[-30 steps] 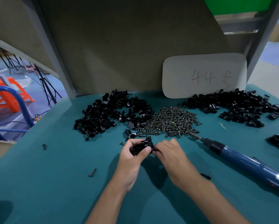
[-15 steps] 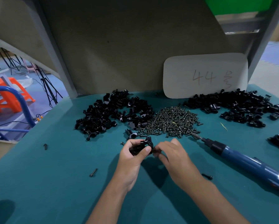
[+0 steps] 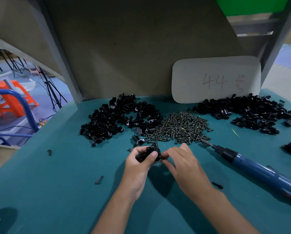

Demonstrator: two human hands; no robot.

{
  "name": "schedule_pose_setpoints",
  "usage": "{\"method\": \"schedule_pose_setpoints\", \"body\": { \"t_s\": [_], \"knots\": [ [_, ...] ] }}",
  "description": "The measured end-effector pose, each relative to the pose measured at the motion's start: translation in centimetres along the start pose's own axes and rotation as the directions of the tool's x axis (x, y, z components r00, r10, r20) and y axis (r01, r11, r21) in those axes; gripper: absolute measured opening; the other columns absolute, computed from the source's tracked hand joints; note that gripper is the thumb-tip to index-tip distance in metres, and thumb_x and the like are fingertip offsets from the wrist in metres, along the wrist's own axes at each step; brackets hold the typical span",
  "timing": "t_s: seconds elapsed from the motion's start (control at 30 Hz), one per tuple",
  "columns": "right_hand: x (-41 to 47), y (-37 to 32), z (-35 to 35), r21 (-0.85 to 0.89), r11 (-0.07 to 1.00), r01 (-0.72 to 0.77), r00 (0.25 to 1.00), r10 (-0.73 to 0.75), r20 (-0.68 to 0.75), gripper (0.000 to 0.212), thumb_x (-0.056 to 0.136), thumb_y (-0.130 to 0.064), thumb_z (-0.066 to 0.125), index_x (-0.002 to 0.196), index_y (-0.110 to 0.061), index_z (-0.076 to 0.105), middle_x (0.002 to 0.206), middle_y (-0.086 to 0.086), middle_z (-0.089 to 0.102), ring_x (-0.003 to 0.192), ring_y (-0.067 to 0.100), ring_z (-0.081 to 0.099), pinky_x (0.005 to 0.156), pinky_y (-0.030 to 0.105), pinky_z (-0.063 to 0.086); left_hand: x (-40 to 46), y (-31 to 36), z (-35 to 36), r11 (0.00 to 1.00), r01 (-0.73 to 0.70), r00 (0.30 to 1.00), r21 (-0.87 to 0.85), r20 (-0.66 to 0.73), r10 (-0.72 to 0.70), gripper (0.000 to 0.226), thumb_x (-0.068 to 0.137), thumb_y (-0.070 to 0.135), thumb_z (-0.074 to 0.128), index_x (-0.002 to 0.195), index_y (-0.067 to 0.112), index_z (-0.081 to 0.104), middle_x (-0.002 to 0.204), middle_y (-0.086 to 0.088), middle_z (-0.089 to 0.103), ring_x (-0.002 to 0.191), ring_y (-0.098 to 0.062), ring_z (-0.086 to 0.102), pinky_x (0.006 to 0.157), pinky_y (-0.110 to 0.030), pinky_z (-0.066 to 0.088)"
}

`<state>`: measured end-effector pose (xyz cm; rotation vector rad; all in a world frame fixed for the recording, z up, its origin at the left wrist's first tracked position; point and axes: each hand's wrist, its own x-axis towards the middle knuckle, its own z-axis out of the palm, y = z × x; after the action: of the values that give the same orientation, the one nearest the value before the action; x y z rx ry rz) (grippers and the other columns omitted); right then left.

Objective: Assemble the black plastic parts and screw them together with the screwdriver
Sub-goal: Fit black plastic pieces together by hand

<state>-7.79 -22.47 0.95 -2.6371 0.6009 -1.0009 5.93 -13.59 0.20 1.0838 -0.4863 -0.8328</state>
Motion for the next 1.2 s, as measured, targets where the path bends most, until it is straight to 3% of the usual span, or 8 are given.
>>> {"method": "schedule_pose_setpoints", "body": {
  "t_s": [0.13,0.33,0.63,0.73,0.8,0.93,1.07,1.2],
  "knots": [
    [0.3,-0.1,-0.2,0.240,0.931,-0.274,0.960,0.251,0.122,0.035,0.093,-0.061,0.049,0.093,-0.030,0.065,0.085,-0.023,0.061,0.093,-0.002,0.048,0.077,0.012,0.038,0.1,0.2,-0.4,0.997,-0.045,0.999,0.066,-0.004,0.045,0.041,0.064,0.024,0.093,0.097,0.014,0.070,0.100,-0.013,0.073,0.099,-0.027,0.068,0.095,-0.040,0.055],
    [0.1,-0.2,0.0,0.237,0.941,-0.243,0.970,0.233,0.069,0.004,0.094,-0.024,0.072,0.094,-0.026,0.068,0.080,-0.033,0.058,0.092,0.000,0.051,0.072,0.010,0.038,0.2,0.1,-0.4,0.973,-0.122,0.993,0.197,0.017,0.121,0.038,0.059,0.038,0.092,0.091,0.029,0.073,0.094,-0.001,0.075,0.093,-0.016,0.069,0.088,-0.032,0.054],
    [0.6,-0.5,-0.6,0.313,0.882,-0.353,0.933,0.355,0.052,0.011,0.103,-0.021,0.055,0.097,-0.027,0.061,0.093,-0.021,0.060,0.094,-0.003,0.054,0.079,0.011,0.039,0.1,0.1,-0.1,0.988,-0.062,0.996,0.141,-0.048,0.070,0.056,0.054,0.035,0.091,0.098,0.011,0.067,0.094,-0.007,0.074,0.095,-0.027,0.068,0.093,-0.043,0.054],
    [1.5,-0.5,-0.8,0.790,0.168,-0.590,0.657,0.669,0.349,0.026,0.105,-0.013,0.038,0.098,-0.015,0.063,0.081,-0.006,0.053,0.060,0.007,0.047,0.060,0.023,0.037,-0.3,0.0,0.0,0.949,-0.064,0.997,0.308,-0.014,0.072,0.056,0.052,0.038,0.091,0.095,0.014,0.063,0.085,0.003,0.073,0.081,-0.017,0.066,0.072,-0.032,0.054],
    [1.6,-0.4,-1.2,0.765,-0.212,-0.608,0.542,0.593,0.595,0.031,0.107,-0.030,0.040,0.102,-0.008,0.062,0.072,-0.003,0.044,0.056,0.010,0.034,0.059,0.028,0.030,-0.7,-0.2,0.2,0.886,-0.114,0.993,0.450,0.079,0.087,0.048,0.059,0.030,0.091,0.096,0.018,0.062,0.090,0.007,0.076,0.080,-0.008,0.068,0.068,-0.024,0.055],
    [0.9,0.4,-1.4,0.584,0.304,-0.753,0.654,0.446,0.611,0.061,0.082,-0.076,0.062,0.110,-0.022,0.067,0.101,0.003,0.071,0.095,0.020,0.066,0.085,0.031,0.049,-0.7,-0.3,0.5,0.896,-0.140,0.990,0.420,0.039,0.136,0.029,0.079,0.011,0.085,0.096,0.014,0.061,0.092,-0.002,0.077,0.083,-0.017,0.074,0.072,-0.024,0.057],
    [-0.1,0.5,-0.6,0.152,0.888,-0.435,0.745,0.260,0.615,0.031,0.090,-0.054,0.067,0.111,-0.036,0.052,0.107,-0.012,0.054,0.099,0.003,0.052,0.083,0.016,0.042,-0.9,0.0,0.6,0.901,-0.064,0.994,0.429,-0.048,0.094,0.019,0.085,0.008,0.078,0.091,0.016,0.062,0.089,-0.002,0.076,0.076,-0.018,0.072,0.067,-0.022,0.056],
    [-0.7,0.1,-0.2,-0.103,0.976,-0.193,0.803,0.217,0.554,0.033,0.096,-0.065,0.047,0.094,-0.034,0.036,0.094,-0.019,0.034,0.093,0.006,0.035,0.079,0.024,0.029,-1.6,0.6,0.3,0.687,-0.120,0.981,0.716,-0.020,0.192,0.019,0.082,0.028,0.080,0.084,0.028,0.061,0.086,0.014,0.072,0.081,-0.002,0.067,0.067,-0.012,0.049]
  ]
}}
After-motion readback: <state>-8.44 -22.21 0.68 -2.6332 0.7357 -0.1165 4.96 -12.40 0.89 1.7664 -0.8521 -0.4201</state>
